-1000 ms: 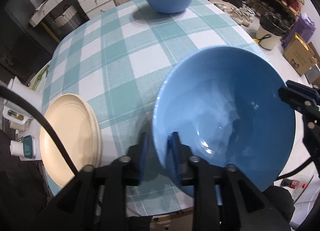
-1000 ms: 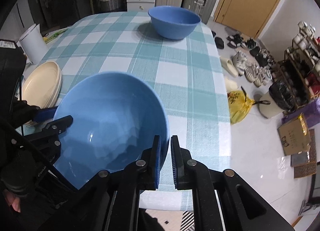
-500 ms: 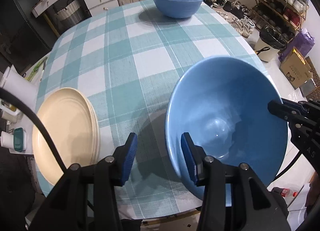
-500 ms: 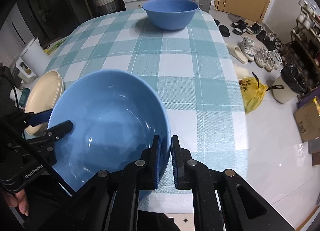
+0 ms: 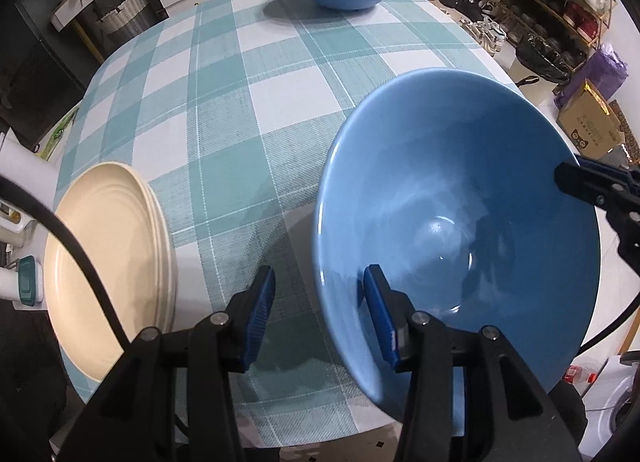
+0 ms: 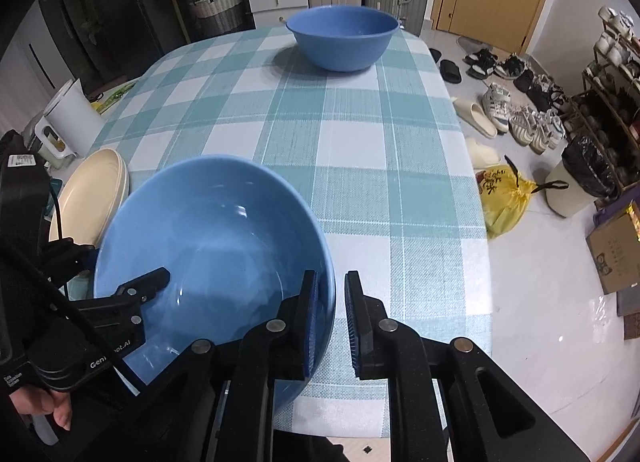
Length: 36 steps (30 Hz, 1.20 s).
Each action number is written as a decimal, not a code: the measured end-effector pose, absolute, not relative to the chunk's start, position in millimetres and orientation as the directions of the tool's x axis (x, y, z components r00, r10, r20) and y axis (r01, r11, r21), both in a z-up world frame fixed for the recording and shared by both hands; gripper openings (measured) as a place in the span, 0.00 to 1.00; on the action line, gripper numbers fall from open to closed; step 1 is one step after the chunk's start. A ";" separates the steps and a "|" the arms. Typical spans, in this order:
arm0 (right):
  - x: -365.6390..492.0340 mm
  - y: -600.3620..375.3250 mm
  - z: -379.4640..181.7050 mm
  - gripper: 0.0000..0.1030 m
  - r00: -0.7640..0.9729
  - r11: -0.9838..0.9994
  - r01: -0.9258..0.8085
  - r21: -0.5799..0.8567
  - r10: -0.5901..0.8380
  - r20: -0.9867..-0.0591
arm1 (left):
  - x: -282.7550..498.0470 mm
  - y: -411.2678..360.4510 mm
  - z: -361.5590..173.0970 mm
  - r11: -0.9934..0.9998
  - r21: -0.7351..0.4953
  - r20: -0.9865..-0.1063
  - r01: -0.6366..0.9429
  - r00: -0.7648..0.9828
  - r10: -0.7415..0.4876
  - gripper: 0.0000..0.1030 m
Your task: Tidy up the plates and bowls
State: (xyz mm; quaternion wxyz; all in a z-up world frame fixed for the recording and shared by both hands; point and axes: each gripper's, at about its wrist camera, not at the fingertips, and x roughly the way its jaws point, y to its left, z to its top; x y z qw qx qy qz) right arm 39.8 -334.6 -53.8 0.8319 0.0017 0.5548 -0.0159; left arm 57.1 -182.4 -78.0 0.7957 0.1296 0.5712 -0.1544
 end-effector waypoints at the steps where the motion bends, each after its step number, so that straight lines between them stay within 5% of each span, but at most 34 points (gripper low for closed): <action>1: 40.1 -335.5 -56.6 0.12 0.379 1.000 0.031 -0.004 -0.015 -0.925 | 57.2 -181.8 -78.8 0.919 0.024 -0.949 0.393 0.299 -0.103 0.46; 16: 44.5 -347.5 -85.9 0.12 0.324 0.965 0.101 0.243 0.199 -0.925 | 57.5 -180.2 -92.1 0.916 -0.041 -0.947 0.399 0.278 -0.164 0.46; 36: 65.3 -311.9 -91.7 0.12 0.338 0.977 0.027 0.210 0.189 -0.922 | 58.9 -166.7 -85.3 0.912 0.003 -0.934 0.410 0.326 -0.143 0.45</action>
